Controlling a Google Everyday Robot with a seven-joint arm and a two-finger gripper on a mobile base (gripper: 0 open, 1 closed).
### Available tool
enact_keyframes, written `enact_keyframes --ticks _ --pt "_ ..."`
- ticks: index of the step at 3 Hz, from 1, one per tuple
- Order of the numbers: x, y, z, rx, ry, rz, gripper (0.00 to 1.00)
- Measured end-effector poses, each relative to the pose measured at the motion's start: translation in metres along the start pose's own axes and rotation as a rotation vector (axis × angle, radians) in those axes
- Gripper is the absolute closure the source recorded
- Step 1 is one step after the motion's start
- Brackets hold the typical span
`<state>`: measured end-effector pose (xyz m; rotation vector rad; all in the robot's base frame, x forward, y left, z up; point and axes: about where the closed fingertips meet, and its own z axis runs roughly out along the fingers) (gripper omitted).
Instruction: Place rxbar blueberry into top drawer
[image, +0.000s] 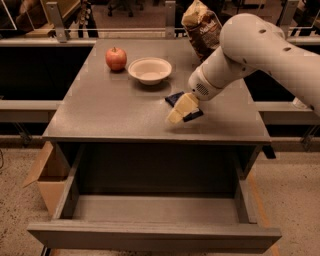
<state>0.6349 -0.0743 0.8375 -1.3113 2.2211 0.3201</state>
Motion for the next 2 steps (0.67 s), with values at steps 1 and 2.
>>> enact_keyframes --ticks 1,2 --pt "0.0008 0.0009 0.0128 -0.005 0.022 0.03 0.18" --pt "0.0025 -0.0004 0.0215 -0.013 0.034 0.046 0.43"
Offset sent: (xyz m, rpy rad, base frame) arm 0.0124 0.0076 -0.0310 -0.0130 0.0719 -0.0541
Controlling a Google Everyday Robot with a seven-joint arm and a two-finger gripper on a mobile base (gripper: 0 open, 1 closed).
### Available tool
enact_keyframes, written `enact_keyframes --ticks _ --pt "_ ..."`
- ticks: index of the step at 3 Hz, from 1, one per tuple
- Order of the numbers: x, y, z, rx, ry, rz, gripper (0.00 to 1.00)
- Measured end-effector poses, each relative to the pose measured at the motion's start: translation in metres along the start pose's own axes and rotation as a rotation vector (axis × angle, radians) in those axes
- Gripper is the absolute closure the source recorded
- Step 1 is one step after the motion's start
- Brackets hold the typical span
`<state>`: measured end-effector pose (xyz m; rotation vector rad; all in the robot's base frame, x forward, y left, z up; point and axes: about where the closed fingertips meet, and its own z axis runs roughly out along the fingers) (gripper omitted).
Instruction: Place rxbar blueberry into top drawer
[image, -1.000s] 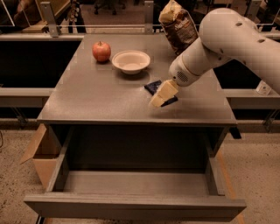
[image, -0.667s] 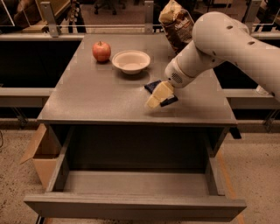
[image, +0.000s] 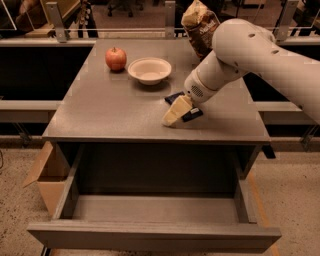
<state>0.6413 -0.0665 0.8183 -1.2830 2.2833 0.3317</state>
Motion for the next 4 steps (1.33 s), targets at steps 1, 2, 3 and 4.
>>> enact_keyframes --ticks 1,2,3,4 --pt "-0.003 0.0 -0.005 0.0 0.0 0.0 0.65" --pt "-0.008 0.0 -0.013 0.0 0.0 0.0 0.88" --pt "-0.009 -0.001 -0.015 0.0 -0.001 0.0 1.0" --pt "-0.035 0.018 -0.036 -0.019 -0.077 -0.091 1.0"
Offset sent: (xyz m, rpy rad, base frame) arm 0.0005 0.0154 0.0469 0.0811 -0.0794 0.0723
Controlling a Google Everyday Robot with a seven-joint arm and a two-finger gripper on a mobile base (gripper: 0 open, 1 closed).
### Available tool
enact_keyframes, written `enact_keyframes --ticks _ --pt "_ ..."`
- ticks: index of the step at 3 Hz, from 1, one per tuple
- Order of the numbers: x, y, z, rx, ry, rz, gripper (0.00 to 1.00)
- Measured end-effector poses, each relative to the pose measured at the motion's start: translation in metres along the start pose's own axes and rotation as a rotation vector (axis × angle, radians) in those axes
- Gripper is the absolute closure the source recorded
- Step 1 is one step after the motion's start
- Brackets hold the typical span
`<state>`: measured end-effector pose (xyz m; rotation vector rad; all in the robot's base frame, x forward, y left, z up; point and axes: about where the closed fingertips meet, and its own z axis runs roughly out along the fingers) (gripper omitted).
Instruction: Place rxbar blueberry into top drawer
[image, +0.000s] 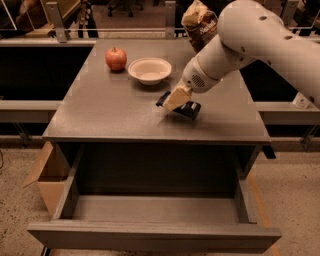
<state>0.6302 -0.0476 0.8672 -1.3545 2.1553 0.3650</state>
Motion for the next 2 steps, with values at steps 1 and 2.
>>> enact_keyframes --ticks 1,2 --pt "-0.0346 0.0381 -0.0299 -0.041 -0.068 -0.128 1.0" --pt "-0.0346 0.0382 -0.0299 -0.041 -0.068 -0.128 1.0"
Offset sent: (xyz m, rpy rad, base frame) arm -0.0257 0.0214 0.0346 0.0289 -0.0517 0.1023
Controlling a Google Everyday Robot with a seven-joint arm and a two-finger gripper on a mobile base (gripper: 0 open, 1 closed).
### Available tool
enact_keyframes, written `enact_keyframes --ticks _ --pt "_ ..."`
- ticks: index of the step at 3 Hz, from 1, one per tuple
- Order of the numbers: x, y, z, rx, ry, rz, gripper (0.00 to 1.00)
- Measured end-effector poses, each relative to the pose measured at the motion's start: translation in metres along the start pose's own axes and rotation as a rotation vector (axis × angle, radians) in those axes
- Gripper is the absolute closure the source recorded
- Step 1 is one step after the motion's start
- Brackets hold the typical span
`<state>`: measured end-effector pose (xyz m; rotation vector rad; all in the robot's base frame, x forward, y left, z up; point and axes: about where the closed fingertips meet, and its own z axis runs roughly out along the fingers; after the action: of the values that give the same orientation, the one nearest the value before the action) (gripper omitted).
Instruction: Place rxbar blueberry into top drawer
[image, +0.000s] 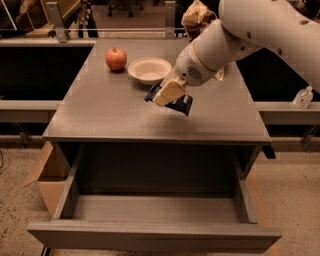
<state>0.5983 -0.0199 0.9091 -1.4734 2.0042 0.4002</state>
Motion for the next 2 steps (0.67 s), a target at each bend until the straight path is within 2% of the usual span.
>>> enact_keyframes --ticks 1,2 --pt "0.002 0.017 -0.002 -0.026 0.0 -0.024 1.0" --pt "0.012 0.06 -0.01 -0.066 0.016 -0.066 1.0"
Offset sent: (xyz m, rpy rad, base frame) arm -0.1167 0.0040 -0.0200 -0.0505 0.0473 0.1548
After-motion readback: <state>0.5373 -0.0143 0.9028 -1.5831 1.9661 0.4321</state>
